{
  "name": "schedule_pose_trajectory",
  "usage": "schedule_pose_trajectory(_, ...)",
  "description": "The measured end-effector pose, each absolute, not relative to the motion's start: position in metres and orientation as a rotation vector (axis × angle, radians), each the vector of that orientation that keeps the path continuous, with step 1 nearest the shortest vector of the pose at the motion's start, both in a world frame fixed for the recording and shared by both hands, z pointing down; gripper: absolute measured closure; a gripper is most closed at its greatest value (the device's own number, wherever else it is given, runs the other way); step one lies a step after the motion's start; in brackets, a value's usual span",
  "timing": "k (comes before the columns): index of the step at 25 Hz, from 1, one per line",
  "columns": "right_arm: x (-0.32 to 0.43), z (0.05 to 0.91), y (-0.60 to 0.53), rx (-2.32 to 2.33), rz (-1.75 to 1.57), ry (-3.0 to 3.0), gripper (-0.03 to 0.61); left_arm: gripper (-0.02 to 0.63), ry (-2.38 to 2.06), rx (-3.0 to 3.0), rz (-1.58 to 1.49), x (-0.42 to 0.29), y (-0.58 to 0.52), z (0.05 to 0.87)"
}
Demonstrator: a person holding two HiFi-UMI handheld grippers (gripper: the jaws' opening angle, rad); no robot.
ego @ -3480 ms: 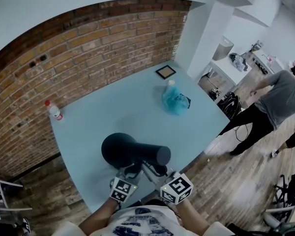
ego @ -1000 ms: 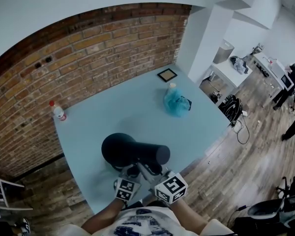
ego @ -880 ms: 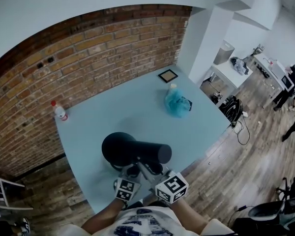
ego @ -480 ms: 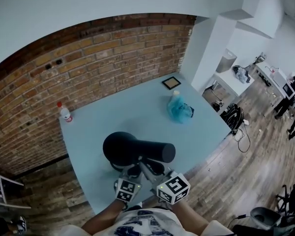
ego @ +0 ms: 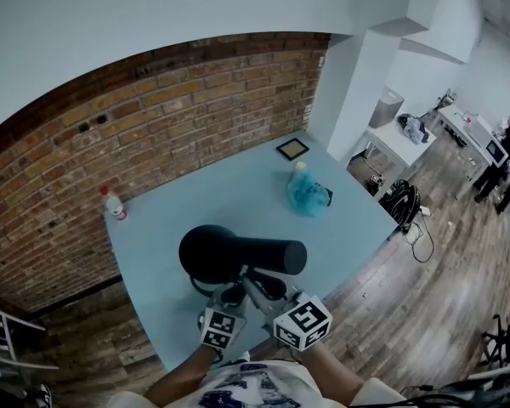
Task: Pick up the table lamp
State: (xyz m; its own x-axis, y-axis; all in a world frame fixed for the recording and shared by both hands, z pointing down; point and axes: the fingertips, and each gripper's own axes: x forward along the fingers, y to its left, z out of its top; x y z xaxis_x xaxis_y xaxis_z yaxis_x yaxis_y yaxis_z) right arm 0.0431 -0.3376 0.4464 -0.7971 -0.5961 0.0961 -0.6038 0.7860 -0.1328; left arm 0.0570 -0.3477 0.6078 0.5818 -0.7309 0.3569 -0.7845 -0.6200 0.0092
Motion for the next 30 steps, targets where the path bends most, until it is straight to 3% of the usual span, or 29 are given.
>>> schedule_pose_trajectory(30,0.0438,0.4362,-0.3439,1.000,0.217,-2.919,0.534,0.546,-1.261,2.675,0.476,0.0585,-0.3553,0.5968)
